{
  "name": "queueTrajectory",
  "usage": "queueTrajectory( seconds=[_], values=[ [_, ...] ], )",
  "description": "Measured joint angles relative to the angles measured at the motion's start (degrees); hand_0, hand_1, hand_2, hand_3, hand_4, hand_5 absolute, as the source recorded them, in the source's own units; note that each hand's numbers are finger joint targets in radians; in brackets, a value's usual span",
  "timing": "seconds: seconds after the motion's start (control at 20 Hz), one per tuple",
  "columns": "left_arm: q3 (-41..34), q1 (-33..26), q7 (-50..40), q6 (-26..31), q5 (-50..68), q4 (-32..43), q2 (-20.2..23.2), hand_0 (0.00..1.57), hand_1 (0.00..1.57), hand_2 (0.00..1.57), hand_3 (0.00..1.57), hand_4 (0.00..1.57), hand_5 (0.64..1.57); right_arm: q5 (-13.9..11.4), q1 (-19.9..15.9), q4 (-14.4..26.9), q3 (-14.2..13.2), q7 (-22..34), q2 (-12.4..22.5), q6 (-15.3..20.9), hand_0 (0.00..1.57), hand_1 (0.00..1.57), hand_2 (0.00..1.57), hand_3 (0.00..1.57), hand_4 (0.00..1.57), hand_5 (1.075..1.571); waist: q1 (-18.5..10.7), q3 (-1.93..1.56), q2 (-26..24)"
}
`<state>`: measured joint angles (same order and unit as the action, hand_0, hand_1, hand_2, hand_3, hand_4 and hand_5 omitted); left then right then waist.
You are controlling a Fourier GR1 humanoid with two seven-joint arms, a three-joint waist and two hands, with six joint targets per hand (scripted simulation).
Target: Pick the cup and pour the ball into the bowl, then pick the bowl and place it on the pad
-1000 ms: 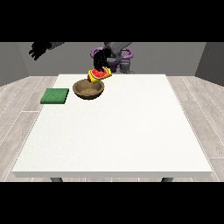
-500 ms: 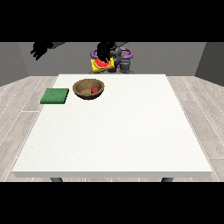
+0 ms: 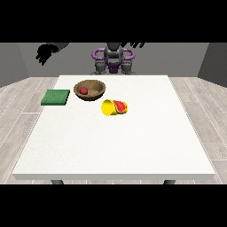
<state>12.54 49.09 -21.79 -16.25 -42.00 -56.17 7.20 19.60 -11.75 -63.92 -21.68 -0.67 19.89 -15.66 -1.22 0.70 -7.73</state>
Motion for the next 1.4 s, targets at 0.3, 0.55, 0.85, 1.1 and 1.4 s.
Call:
queueTrajectory(
  seconds=[0.3, 0.55, 0.85, 1.1, 1.4],
  values=[
    [-16.5, -0.3, 7.1, 7.3, 22.8, -6.7, 2.2, 0.00, 0.00, 0.00, 0.00, 1.05, 1.567, -1.6, 1.0, 0.6, 0.6, -1.9, -3.5, 3.6, 0.00, 0.00, 0.00, 0.00, 0.72, 1.565, -4.2, -0.17, 2.8],
    [-26.1, -1.1, 10.9, 19.5, 37.0, -7.8, 8.3, 0.00, 0.00, 0.00, 0.00, 1.06, 1.558, -2.7, 1.7, 1.1, 1.4, -5.0, -7.5, 6.7, 0.00, 0.00, 0.00, 0.00, 0.74, 1.565, -6.7, -0.48, 6.1],
    [-32.4, -2.6, 12.1, 29.0, 45.9, -8.1, 15.3, 0.00, 0.00, 0.00, 0.00, 0.99, 1.561, -3.7, 0.3, 5.4, 1.9, -10.3, -10.6, 8.3, 0.00, 0.00, 0.00, 0.00, 0.69, 1.566, -7.8, -0.67, 10.0],
    [-35.1, -4.9, 11.7, 32.8, 50.1, -9.4, 19.3, 0.00, 0.00, 0.00, 0.00, 1.01, 1.536, -4.4, -2.5, 11.8, 2.2, -15.4, -11.1, 7.8, 0.00, 0.00, 0.00, 0.00, 0.57, 1.559, -7.2, -0.71, 11.9],
    [-37.1, -6.8, 11.6, 35.1, 53.5, -11.3, 22.8, 0.00, 0.00, 0.00, 0.00, 1.02, 1.538, -5.0, -6.1, 19.1, 2.4, -20.5, -11.1, 7.1, 0.00, 0.00, 0.00, 0.00, 0.51, 1.552, -6.7, -0.73, 14.7]
  ],
)
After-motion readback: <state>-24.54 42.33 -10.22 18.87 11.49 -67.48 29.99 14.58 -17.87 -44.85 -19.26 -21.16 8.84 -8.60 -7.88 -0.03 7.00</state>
